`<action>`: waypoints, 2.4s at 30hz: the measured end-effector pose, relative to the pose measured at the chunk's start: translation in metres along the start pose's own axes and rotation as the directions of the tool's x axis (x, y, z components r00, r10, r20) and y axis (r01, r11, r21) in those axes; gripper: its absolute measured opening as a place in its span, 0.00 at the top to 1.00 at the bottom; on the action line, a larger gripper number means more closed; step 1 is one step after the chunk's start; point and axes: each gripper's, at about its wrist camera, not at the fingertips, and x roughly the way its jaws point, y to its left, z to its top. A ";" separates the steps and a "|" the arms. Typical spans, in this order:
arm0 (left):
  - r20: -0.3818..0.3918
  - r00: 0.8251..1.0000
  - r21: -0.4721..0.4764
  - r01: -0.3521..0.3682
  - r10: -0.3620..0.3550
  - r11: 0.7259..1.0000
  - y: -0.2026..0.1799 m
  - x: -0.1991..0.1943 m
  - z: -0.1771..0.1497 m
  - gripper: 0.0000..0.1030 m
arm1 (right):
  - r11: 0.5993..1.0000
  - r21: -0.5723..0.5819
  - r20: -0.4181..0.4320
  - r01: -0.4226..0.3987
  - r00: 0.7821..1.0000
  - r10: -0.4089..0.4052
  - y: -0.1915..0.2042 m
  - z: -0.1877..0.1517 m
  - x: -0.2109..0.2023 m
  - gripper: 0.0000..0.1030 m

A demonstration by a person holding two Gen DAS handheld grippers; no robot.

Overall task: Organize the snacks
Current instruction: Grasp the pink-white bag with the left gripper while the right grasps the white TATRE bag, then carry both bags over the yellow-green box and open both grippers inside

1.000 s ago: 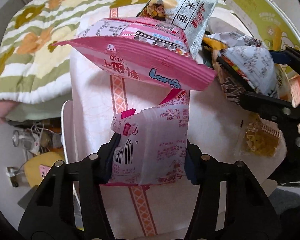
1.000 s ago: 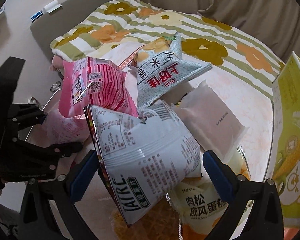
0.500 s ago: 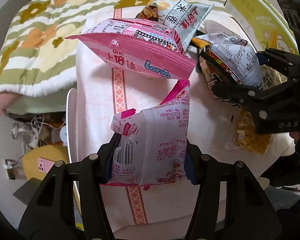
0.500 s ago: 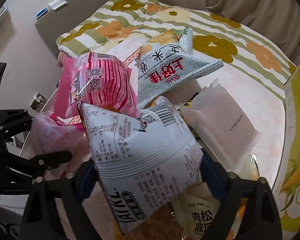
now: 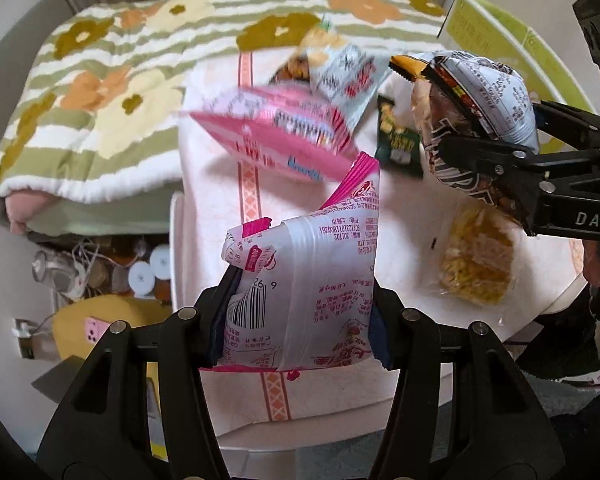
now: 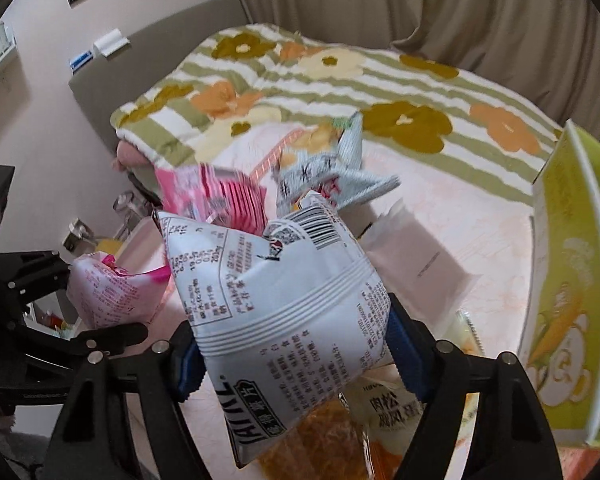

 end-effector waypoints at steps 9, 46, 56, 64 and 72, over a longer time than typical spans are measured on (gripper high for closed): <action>0.127 0.991 0.006 0.032 -0.033 0.999 0.001 -0.052 0.035 0.50 | 0.994 0.105 0.097 0.033 0.994 -0.043 0.005 0.015 -0.058 0.29; 0.106 0.984 0.132 0.127 -0.141 0.983 -0.314 0.032 0.289 0.50 | 0.925 0.374 0.179 0.071 0.973 -0.147 -0.340 0.008 -0.169 0.29; 0.024 0.995 0.165 0.091 -0.097 0.982 -0.333 0.075 0.313 0.07 | 0.897 0.438 0.155 0.061 0.978 -0.142 -0.357 0.006 -0.160 0.29; 0.056 0.990 0.128 0.119 -0.127 0.985 -0.304 0.053 0.286 0.05 | 0.884 0.464 0.140 0.055 0.981 -0.135 -0.353 0.003 -0.156 0.29; 0.051 0.990 0.083 0.129 -0.133 0.988 -0.281 0.043 0.260 0.05 | 0.877 0.472 0.082 0.090 0.986 -0.145 -0.355 0.007 -0.140 0.29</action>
